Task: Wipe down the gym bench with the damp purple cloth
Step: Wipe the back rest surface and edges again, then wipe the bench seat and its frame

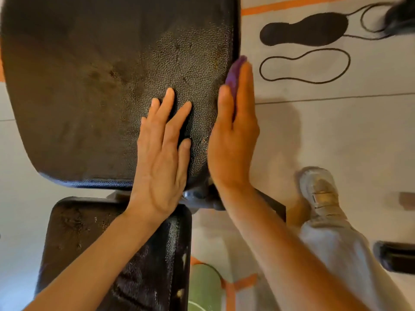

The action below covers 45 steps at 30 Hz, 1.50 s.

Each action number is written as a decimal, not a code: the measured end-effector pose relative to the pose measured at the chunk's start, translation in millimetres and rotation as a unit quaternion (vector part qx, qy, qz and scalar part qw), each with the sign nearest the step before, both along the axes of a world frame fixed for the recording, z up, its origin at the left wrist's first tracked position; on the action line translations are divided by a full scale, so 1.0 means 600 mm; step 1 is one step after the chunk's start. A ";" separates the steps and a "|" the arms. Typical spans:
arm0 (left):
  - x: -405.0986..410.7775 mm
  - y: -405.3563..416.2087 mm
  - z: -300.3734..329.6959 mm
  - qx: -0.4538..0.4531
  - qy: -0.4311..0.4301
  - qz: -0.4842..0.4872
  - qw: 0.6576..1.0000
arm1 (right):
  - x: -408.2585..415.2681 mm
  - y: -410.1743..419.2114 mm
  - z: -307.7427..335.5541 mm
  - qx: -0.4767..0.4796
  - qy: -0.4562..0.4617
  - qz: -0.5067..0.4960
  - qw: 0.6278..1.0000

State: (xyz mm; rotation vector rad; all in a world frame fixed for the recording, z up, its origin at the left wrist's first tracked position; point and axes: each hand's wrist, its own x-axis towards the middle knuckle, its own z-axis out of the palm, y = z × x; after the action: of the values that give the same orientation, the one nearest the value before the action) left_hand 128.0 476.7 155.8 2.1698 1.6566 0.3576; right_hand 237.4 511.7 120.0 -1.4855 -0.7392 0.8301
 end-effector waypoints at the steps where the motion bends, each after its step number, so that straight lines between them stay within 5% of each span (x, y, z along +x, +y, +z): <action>1: -0.005 -0.001 -0.002 0.002 -0.001 0.001 1.000 | 0.022 0.035 0.005 0.000 0.018 -0.007 1.000; 4: -0.005 -0.003 -0.004 -0.010 -0.003 -0.010 1.000 | 0.025 0.051 0.035 -0.016 0.000 0.008 1.000; 10: -0.005 0.002 0.000 0.001 0.026 -0.017 1.000 | -0.046 -0.192 0.044 -0.117 0.054 0.081 0.988; 14: -0.004 -0.011 0.018 0.000 0.027 -0.013 1.000 | -0.008 -0.186 0.074 -0.141 0.029 0.123 0.982; 21: -0.053 -0.095 0.058 -0.048 -0.029 0.114 0.992 | 0.012 -0.221 0.134 -0.121 -0.057 0.250 0.959; 32: -0.152 -0.287 0.082 -0.070 0.029 0.308 0.948 | -0.012 -0.227 0.121 -0.081 -0.214 0.491 0.841; 41: -0.164 -0.319 0.068 -0.074 0.071 0.335 0.937 | -0.057 -0.221 0.100 -0.026 -0.390 0.487 0.781; 45: -0.159 -0.314 0.067 -0.067 0.070 0.350 0.932 | -0.141 -0.190 0.102 -0.060 -0.493 0.479 0.724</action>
State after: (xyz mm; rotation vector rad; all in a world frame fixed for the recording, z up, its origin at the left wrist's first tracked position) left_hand 32.6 288.2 196.0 1.4690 2.4268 0.2666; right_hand 152.9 397.4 181.1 -1.5793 -2.4453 0.7531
